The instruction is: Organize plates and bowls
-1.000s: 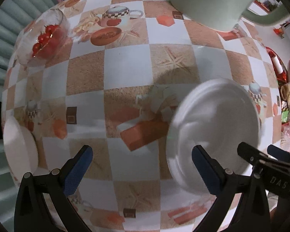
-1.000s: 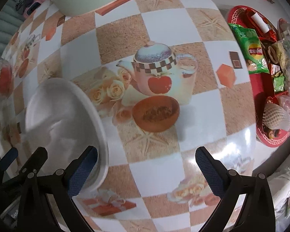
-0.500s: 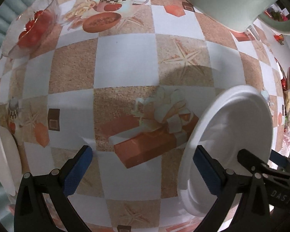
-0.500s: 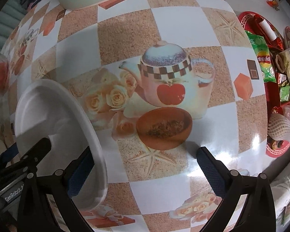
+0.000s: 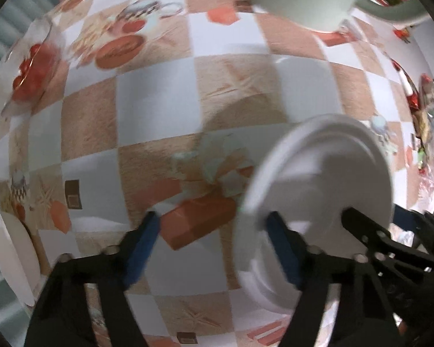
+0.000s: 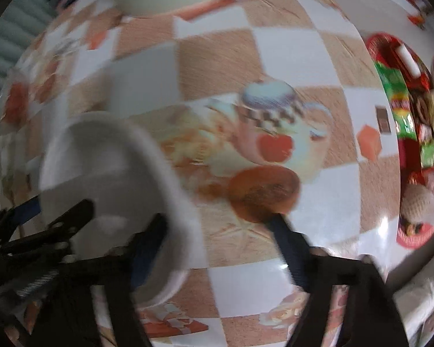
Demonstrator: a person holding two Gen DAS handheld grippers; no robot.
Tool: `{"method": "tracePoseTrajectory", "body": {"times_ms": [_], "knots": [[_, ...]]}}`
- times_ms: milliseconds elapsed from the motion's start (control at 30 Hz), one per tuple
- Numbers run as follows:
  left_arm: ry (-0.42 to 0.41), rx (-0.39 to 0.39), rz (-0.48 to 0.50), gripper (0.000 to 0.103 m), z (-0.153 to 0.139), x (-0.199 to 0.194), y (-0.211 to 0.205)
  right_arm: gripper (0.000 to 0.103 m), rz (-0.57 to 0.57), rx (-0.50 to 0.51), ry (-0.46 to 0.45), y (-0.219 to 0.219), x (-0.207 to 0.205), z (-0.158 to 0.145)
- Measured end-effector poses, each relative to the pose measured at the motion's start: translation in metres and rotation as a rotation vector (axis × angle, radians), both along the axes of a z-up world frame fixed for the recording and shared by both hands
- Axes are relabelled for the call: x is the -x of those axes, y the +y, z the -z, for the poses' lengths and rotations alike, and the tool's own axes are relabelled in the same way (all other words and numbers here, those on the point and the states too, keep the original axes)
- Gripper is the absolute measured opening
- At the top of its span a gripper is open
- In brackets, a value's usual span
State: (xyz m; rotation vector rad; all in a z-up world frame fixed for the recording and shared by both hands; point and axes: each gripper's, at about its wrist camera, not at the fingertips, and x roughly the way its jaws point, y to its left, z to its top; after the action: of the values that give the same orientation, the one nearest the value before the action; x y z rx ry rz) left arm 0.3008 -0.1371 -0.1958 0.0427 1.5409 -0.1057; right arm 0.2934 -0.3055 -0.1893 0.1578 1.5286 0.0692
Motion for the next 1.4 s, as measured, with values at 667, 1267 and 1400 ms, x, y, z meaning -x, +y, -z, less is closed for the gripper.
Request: {"method": "tracePoseTrajectory", "body": {"times_ms": [667, 1267, 1400], "knots": [[0.044, 0.040, 0.149, 0.024, 0.002, 0.073, -0.048, 0.018, 0.092, -0.106, 0.103, -0.019, 0.090, 0.009], [0.121, 0.050, 0.359, 0.024, 0.018, 0.173, -0.103, 0.019, 0.246, -0.089, 0.219, -0.043, 0.233, 0.021], [0.141, 0.063, 0.357, 0.024, 0.016, 0.189, -0.101, 0.019, 0.246, -0.076, 0.228, -0.037, 0.242, 0.025]]}}
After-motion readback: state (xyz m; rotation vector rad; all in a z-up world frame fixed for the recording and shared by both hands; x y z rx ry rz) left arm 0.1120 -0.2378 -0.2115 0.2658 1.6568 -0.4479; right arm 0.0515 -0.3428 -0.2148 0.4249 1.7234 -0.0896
